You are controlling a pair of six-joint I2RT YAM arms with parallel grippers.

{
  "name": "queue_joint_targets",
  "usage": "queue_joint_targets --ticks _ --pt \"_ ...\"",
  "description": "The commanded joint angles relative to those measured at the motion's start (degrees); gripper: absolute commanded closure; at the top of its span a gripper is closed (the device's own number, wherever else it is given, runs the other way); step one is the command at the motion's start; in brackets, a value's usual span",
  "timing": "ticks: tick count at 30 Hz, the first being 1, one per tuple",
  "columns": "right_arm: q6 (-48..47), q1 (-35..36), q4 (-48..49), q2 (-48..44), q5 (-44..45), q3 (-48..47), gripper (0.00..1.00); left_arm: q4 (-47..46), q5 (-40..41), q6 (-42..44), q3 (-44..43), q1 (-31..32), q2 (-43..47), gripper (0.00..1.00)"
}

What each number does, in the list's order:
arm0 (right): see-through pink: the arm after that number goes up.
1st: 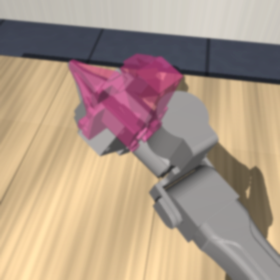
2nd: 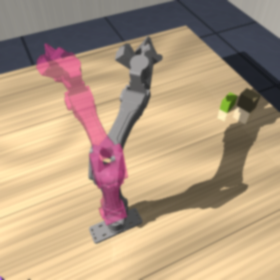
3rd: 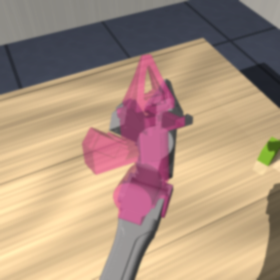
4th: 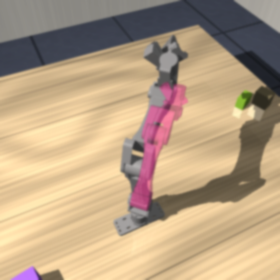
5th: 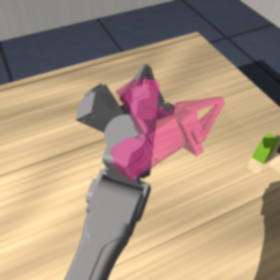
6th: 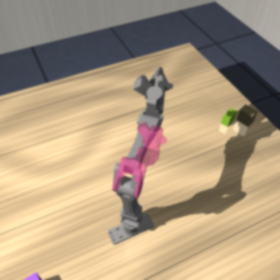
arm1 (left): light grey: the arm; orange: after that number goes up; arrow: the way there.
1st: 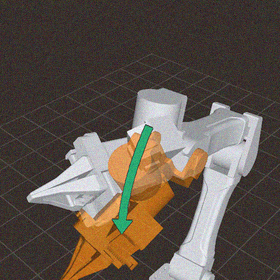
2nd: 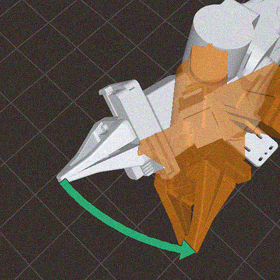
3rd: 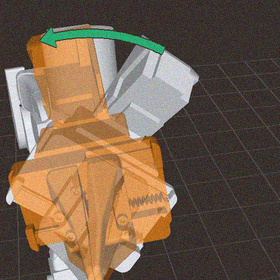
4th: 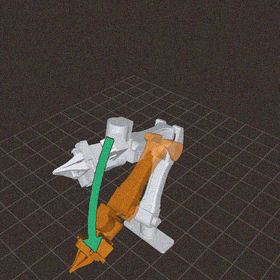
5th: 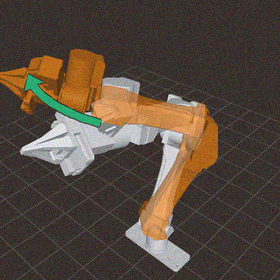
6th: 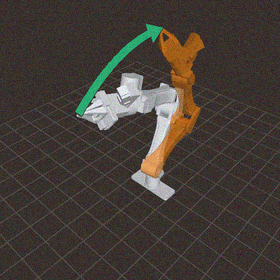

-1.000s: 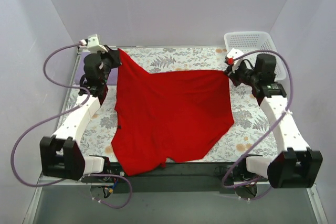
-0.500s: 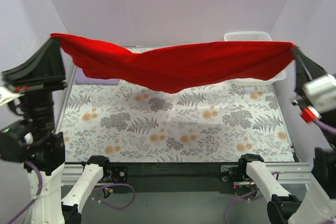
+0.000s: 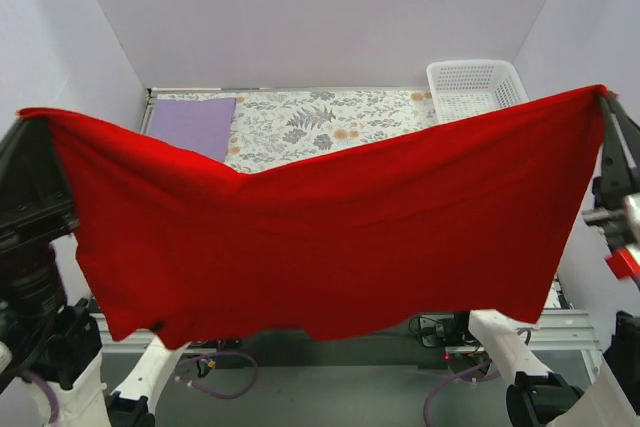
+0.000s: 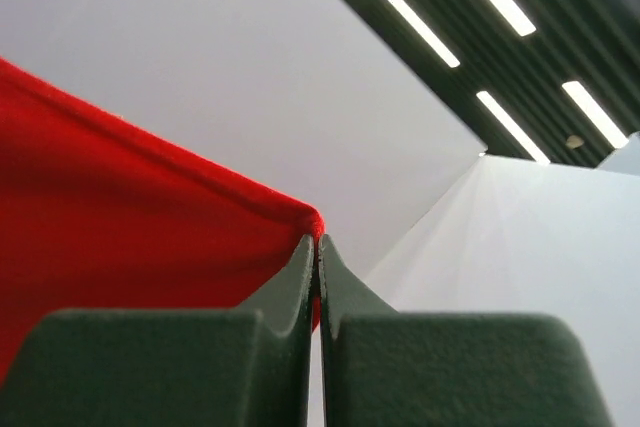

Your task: Fold and stack the t-shirts

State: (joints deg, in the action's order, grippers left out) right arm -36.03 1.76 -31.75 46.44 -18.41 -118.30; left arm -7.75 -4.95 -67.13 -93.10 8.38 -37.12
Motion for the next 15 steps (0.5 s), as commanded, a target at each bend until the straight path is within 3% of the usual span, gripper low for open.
queue_joint_targets --ticks 1,5,9,15 --pt "-0.35 -0.35 -0.60 0.95 -0.56 8.32 0.99 3.09 0.91 1.56 9.38 0.41 -1.20 1.00" --pt "-1.93 -0.35 2.12 -2.40 -7.22 25.71 0.99 1.25 2.40 2.53 23.08 0.58 -0.14 1.00" --pt "-3.08 -0.35 10.28 -3.90 -11.55 50.28 0.99 -3.58 3.81 4.64 37.61 0.49 -1.89 1.00" --pt "-1.68 -0.09 35.13 3.73 -15.78 71.52 0.99 -14.56 5.83 9.03 50.02 0.23 -19.36 1.00"
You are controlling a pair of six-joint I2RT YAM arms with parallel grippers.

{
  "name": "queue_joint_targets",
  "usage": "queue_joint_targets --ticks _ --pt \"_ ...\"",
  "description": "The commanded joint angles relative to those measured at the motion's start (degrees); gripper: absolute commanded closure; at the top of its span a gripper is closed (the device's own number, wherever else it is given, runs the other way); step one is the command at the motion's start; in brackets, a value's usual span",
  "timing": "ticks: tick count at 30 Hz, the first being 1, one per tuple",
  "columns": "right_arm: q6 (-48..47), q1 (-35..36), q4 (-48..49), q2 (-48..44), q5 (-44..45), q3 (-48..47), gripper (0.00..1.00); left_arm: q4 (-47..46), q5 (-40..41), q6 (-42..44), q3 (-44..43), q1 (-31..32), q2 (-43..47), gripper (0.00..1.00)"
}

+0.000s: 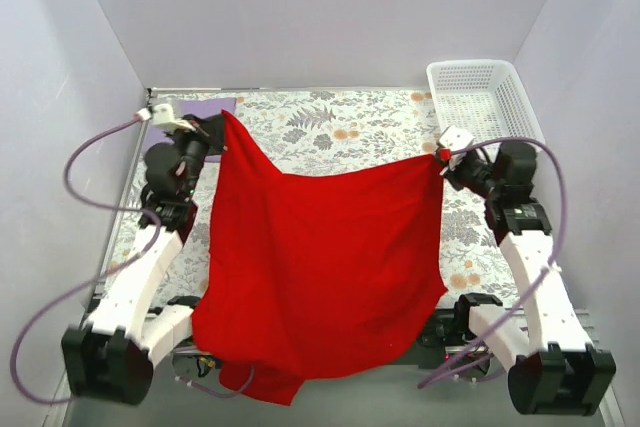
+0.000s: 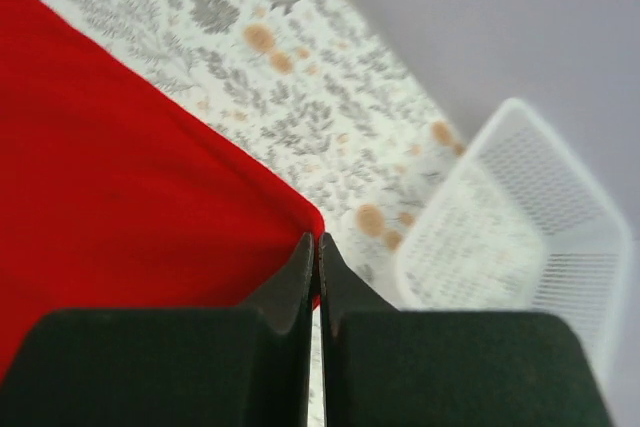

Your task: Fold and stack the t-shirts

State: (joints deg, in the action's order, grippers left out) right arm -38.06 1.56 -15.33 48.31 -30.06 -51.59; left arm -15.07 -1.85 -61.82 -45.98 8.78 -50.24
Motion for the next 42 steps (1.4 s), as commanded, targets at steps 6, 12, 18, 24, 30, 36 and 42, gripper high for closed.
queue_joint_targets --ticks 6,12,18,24,30,36,42 --pt "0.46 -0.42 36.94 14.60 -0.52 13.53 0.99 -12.70 1.93 4.87 -2.88 -1.21 -30.07 1.00" --pt "-0.62 -0.95 36.78 23.56 3.34 8.98 0.99 -13.41 -0.70 3.20 -11.94 -2.01 -42.92 1.00" --pt "2.90 -0.95 34.14 34.64 7.04 0.28 0.99 -11.03 0.70 5.48 -16.33 -2.01 -45.74 1.00" --pt "9.40 -1.04 34.23 39.57 6.42 -3.25 0.99 -9.37 1.14 11.62 -20.02 -2.10 -42.32 1.00" --pt "9.94 -0.95 33.88 38.79 5.63 -3.78 0.99 -9.36 1.14 14.01 -19.50 -2.62 -39.41 1.00" --pt "10.20 -0.95 33.00 37.38 5.19 -4.83 0.99 -9.98 0.97 14.10 -18.36 -2.89 -40.02 1.00" --pt "11.08 -0.95 32.65 38.17 3.61 -5.36 0.99 -9.89 -0.52 14.01 -17.66 -2.89 -40.73 1.00"
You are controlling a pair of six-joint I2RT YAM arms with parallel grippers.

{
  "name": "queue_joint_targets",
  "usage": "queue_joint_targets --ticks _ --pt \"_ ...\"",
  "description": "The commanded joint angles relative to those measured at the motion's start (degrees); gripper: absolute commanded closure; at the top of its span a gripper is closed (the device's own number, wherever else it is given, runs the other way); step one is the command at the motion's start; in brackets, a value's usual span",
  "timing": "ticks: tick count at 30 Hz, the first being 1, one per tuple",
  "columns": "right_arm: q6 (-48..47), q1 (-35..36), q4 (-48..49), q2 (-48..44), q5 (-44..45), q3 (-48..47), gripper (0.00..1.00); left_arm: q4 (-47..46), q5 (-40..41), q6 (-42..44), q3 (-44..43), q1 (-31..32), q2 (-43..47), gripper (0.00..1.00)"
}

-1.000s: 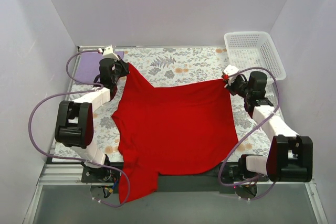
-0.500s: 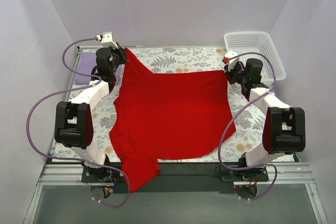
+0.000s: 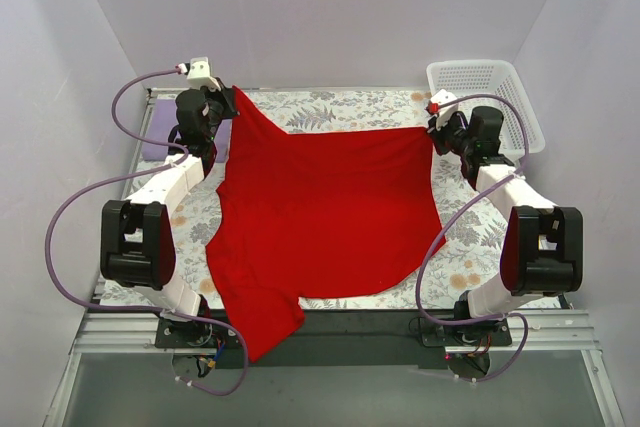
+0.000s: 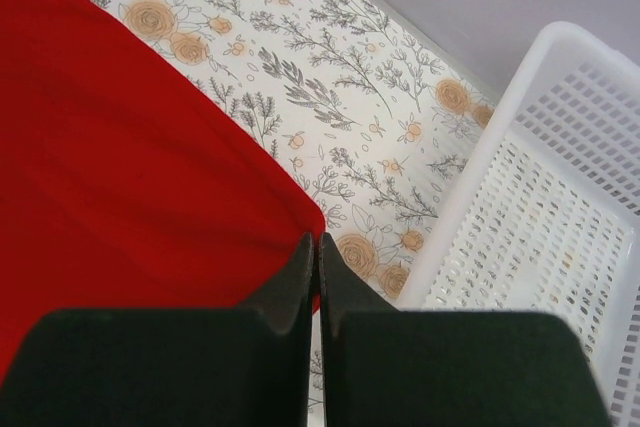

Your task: Fold and stack the t-shirts

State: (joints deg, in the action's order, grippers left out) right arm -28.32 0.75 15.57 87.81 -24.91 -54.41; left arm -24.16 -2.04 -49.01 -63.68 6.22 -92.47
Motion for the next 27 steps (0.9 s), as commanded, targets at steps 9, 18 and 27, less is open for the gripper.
queue_joint_targets --ticks 9,18,27 --pt "2.91 -0.14 1.65 0.96 -1.37 -3.42 0.99 -1.24 -2.70 0.94 2.07 -0.33 -2.36 1.00" --pt "3.53 -0.23 1.48 3.33 -1.55 -3.86 0.99 -1.59 -2.79 1.73 3.03 -0.33 -6.32 1.00" --pt "3.53 -0.14 0.78 3.95 -2.25 -4.21 0.99 -1.68 -3.76 1.99 3.83 -0.33 -6.59 1.00"
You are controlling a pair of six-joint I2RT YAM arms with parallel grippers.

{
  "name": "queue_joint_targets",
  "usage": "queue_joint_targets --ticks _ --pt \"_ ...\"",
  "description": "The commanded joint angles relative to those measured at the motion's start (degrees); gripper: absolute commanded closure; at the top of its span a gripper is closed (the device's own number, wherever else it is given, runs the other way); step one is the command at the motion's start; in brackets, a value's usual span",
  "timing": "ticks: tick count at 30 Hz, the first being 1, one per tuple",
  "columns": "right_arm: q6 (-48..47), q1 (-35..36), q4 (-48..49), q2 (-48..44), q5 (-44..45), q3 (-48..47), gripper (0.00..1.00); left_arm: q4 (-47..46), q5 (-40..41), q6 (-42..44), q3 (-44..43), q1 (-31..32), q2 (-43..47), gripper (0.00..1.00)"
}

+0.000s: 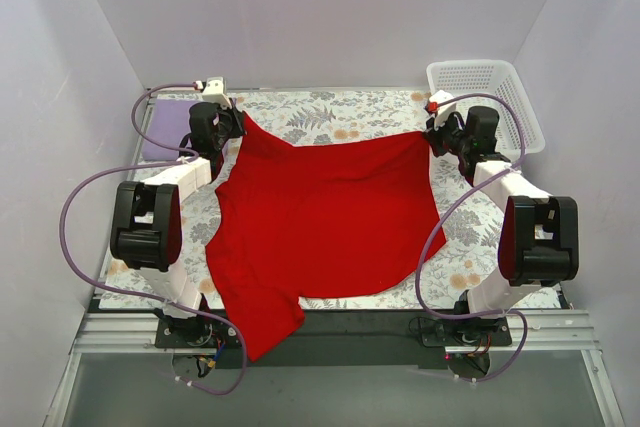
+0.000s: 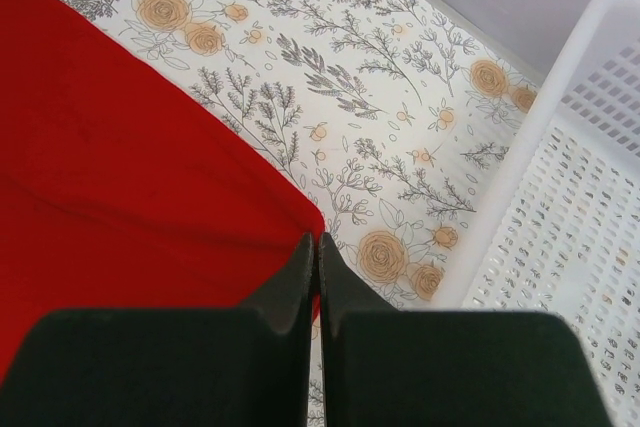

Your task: Fold and stack the t-shirts

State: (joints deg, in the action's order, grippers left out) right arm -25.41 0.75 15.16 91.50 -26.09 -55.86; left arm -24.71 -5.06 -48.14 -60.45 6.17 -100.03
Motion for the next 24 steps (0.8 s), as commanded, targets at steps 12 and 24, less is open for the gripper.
queue_joint_targets --ticks 12,24 --pt "0.98 -0.14 0.58 1.13 -1.42 -3.47 0.99 -1.22 -1.09 1.29 1.82 -0.37 1.15 1.00" --pt "0.98 -0.14 -0.30 2.36 -1.69 -4.17 0.99 -1.39 -2.15 1.29 2.52 -0.37 1.94 1.00"
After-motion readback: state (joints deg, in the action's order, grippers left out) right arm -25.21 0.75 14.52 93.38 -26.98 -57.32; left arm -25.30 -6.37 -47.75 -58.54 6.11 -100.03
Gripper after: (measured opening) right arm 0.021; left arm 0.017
